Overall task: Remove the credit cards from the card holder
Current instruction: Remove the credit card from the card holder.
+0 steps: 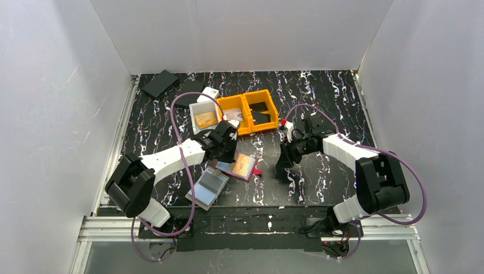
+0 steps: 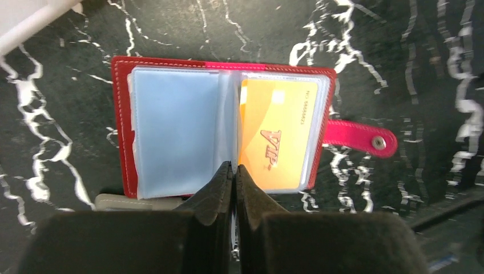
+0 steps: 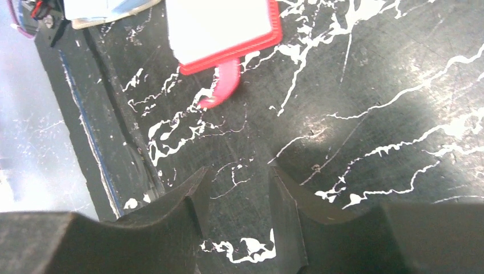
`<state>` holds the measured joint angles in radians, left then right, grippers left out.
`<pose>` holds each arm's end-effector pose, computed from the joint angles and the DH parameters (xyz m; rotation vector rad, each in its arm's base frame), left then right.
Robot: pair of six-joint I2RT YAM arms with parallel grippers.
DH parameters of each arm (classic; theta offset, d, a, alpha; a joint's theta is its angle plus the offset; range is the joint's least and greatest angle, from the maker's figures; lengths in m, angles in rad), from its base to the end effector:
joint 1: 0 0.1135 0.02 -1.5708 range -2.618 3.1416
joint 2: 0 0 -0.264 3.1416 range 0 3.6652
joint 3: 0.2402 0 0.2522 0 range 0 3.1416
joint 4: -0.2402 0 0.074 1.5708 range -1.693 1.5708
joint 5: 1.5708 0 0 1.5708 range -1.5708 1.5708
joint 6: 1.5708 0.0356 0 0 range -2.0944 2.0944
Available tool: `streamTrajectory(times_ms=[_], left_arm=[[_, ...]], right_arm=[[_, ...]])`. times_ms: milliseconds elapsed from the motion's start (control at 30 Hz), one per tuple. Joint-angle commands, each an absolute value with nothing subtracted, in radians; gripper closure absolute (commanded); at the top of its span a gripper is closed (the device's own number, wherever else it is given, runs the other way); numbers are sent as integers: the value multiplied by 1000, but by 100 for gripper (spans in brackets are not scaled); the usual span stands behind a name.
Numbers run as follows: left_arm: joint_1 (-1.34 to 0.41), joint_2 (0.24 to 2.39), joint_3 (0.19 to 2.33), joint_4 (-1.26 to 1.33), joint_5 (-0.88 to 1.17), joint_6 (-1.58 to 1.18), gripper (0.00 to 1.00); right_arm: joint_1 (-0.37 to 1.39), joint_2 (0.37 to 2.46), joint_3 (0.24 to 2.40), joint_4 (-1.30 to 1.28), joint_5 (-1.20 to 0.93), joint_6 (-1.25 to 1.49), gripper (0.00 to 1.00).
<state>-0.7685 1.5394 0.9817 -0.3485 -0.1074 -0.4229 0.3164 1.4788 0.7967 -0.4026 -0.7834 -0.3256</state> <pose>0.2318 -0.2188 0.2125 0.3854 2.4787 -0.3740 0.2489 0.1079 0.1808 -1.0217 2.2693 1.0197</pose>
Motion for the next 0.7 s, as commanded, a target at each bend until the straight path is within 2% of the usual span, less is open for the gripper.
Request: streamTrajectory(times_ms=[0, 333, 667], left_arm=[[-715, 1460, 927, -176, 121, -531, 100], [-712, 1554, 840, 266, 302, -839, 100], [-717, 1709, 741, 562, 300, -1045, 100]], right_arm=[[321, 1455, 829, -408, -889, -335, 49], [321, 1438, 786, -271, -1058, -166, 46], [310, 1513, 680, 30, -946, 207, 47]])
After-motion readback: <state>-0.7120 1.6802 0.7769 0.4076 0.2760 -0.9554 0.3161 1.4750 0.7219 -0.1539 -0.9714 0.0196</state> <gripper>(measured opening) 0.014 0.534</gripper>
